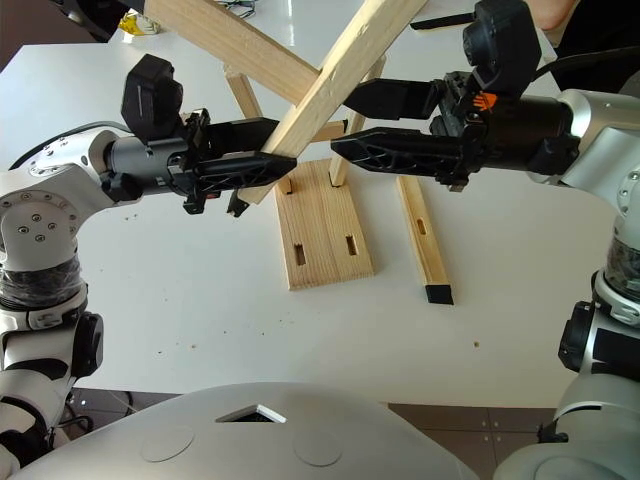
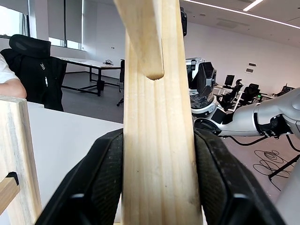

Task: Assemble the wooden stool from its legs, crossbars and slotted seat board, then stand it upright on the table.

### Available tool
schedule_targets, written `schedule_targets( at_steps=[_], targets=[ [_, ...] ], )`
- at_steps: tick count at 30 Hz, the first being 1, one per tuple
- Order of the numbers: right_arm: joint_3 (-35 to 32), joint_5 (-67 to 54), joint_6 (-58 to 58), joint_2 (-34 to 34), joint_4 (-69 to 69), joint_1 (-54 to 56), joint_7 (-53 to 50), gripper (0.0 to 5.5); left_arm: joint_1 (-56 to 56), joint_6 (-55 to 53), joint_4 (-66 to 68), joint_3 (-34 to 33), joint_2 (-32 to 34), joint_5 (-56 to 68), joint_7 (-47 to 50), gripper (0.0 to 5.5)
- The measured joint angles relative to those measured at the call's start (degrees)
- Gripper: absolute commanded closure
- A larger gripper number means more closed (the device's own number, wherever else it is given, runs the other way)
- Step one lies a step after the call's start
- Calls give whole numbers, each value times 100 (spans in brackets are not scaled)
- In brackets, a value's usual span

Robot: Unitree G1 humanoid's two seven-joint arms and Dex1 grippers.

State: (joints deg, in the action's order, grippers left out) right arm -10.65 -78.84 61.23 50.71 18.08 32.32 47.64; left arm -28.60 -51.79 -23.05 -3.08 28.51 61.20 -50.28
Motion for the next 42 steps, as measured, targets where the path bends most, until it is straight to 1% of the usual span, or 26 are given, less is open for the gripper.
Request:
schedule_targets(
  at_steps=[8, 15, 17, 19, 20, 23, 29, 40, 41, 42],
  targets=[
    [105, 2, 15, -280, -42, 89, -162, 139, 167, 58, -166, 107, -32, -7, 23, 344],
    [181, 13, 96, -337, -44, 224, -120, 139, 344, 126, -310, 197, -26, -4, 19, 344],
    [194, 13, 122, -344, -51, 247, -104, 167, 349, 131, -317, 205, -25, -4, 19, 344],
    [219, 14, 167, -348, -53, 249, -60, 206, 365, 141, -317, 223, -23, -5, 18, 344],
    [225, 14, 187, -349, -53, 249, -43, 215, 369, 144, -314, 232, -21, -6, 15, 344],
    [229, 20, 223, -347, -51, 249, 26, 266, 371, 157, -307, 247, -10, -13, 7, 344],
    [286, 156, 239, -292, -36, 249, 232, 348, 375, 279, -285, 261, 5, -76, -28, 344],
    [362, 389, 234, -258, 87, 248, 432, 348, 490, 333, -343, 315, 75, -189, -179, 344],
    [366, 399, 234, -257, 108, 248, 439, 348, 502, 341, -361, 316, 99, -195, -194, 307],
    [383, 412, 243, -255, 124, 246, 459, 348, 499, 245, -358, 315, 135, -121, -176, 304]
  ],
)
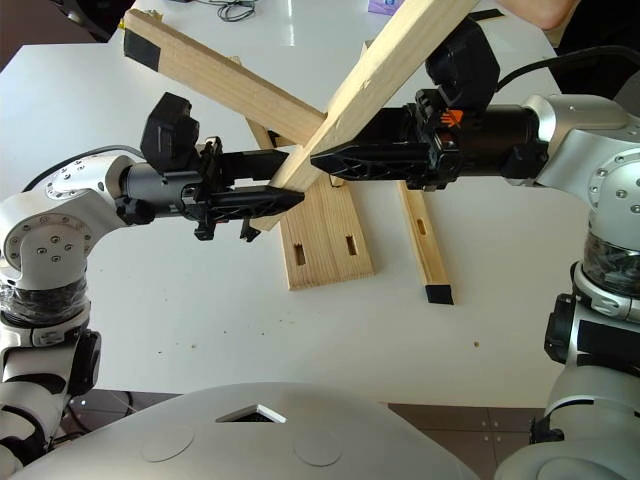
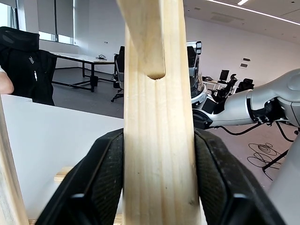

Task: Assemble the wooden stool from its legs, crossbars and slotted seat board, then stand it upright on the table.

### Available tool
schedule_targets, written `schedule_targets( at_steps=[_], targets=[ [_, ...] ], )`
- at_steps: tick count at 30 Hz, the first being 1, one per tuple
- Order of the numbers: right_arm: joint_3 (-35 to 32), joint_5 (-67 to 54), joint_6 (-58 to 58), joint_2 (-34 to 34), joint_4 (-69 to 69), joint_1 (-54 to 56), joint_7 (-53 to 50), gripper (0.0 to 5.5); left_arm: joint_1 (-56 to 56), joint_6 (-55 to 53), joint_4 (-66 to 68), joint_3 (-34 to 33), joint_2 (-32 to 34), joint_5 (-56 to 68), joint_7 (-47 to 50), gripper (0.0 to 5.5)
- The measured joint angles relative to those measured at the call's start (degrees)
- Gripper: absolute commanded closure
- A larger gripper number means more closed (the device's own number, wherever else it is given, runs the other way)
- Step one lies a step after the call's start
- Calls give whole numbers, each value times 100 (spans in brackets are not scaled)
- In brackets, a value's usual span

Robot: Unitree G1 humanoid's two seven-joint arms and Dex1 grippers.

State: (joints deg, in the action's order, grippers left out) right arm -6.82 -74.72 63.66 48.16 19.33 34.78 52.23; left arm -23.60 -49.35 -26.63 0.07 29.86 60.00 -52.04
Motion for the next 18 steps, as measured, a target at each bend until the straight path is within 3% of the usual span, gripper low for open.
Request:
schedule_targets(
  at_steps=[3, 12, 18],
  targets=[
    [3, 69, 2, 26, 15, -10, 45, 348, -2, -302, 140, 29, 109, 141, 59, 257],
    [-80, 821, -405, -15, -136, 64, -251, 348, 669, 864, 190, 1040, 702, -1906, -319, 121],
    [-357, 1744, -1007, 762, -397, 21, 407, 348, 1259, 1614, 332, 1377, 963, -2852, -473, 31]
  ],
)
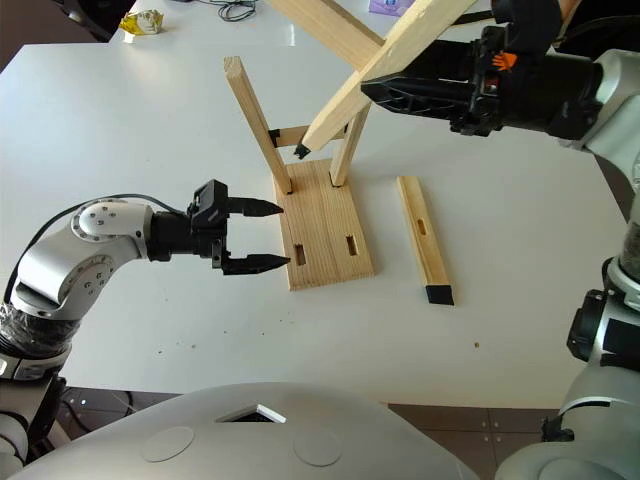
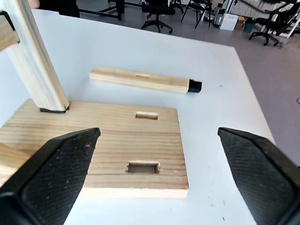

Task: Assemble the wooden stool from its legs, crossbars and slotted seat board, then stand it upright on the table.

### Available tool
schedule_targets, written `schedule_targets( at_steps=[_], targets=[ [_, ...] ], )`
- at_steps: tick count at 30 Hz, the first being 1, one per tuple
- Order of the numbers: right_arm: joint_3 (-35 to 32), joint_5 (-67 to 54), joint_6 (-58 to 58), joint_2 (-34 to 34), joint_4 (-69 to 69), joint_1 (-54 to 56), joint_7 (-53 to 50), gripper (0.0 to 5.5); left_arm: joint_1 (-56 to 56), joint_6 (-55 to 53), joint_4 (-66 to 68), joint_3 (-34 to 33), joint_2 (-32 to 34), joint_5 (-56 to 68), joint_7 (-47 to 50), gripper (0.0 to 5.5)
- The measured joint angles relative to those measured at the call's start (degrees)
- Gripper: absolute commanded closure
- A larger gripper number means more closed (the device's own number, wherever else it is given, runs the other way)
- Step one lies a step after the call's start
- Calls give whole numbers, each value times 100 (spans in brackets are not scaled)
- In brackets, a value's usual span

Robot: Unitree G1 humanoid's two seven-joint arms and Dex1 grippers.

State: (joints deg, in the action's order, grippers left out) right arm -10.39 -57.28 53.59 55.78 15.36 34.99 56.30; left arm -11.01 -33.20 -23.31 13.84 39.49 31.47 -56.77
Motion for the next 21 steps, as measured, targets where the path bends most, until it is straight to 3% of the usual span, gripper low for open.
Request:
schedule_targets(
  at_steps=[7, 13, 21],
  targets=[
    [342, 1391, -1319, 538, 674, -1697, 1138, 348, 272, 530, -31, 161, 65, -463, -121, 29],
    [769, 2491, -2562, 250, 523, -2336, 1212, 348, 299, 773, -131, 415, 22, -805, -128, 29],
    [898, 2859, -3128, 18, 424, -2694, 1250, 348, 445, 895, -167, 468, 140, -901, -348, 29]
  ],
)
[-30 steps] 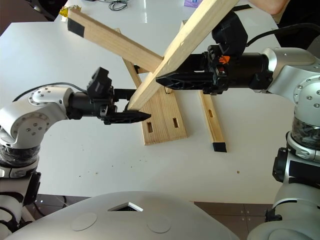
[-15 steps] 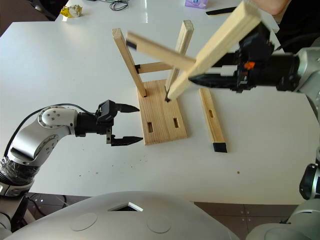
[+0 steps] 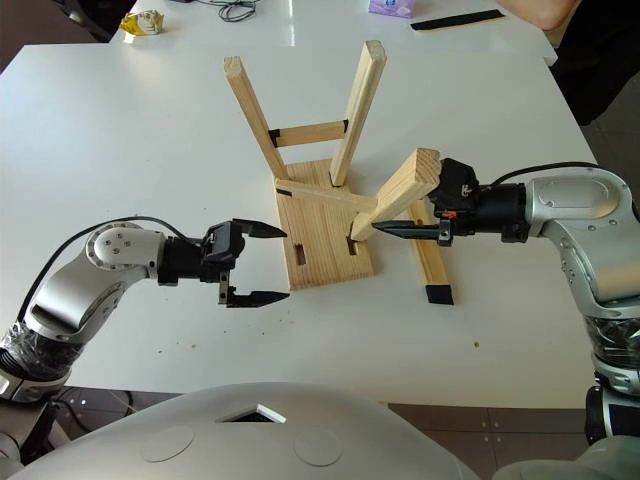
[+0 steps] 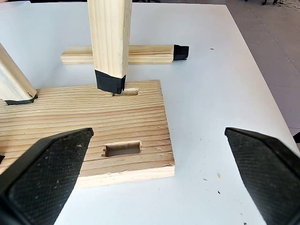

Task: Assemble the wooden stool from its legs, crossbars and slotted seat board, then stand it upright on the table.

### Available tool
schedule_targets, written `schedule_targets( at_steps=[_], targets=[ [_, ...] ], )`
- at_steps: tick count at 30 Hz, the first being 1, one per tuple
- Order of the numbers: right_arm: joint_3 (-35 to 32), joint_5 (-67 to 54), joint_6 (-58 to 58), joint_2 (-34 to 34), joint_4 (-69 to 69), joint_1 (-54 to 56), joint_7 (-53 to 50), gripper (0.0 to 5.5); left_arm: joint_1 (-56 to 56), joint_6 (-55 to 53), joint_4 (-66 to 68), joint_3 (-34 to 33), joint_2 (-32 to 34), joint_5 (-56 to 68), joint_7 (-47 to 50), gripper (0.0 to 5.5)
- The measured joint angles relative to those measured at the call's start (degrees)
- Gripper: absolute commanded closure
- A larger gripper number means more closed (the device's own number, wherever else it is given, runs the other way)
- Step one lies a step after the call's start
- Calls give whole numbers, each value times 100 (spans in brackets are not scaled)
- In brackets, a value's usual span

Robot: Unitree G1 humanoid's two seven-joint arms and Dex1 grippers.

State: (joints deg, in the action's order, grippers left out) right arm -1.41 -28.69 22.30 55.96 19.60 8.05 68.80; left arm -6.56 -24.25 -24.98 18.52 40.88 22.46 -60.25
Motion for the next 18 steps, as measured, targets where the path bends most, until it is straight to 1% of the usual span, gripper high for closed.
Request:
schedule_targets(
  at_steps=[6, 18],
  targets=[
    [-87, 41, -238, 10, 71, -236, 19, 348, 63, -1, -104, -36, 96, 5, -117, 29],
    [-148, -65, -207, 278, 389, -431, 191, 348, 158, -154, -241, -97, 118, 106, -95, 29]
  ],
)
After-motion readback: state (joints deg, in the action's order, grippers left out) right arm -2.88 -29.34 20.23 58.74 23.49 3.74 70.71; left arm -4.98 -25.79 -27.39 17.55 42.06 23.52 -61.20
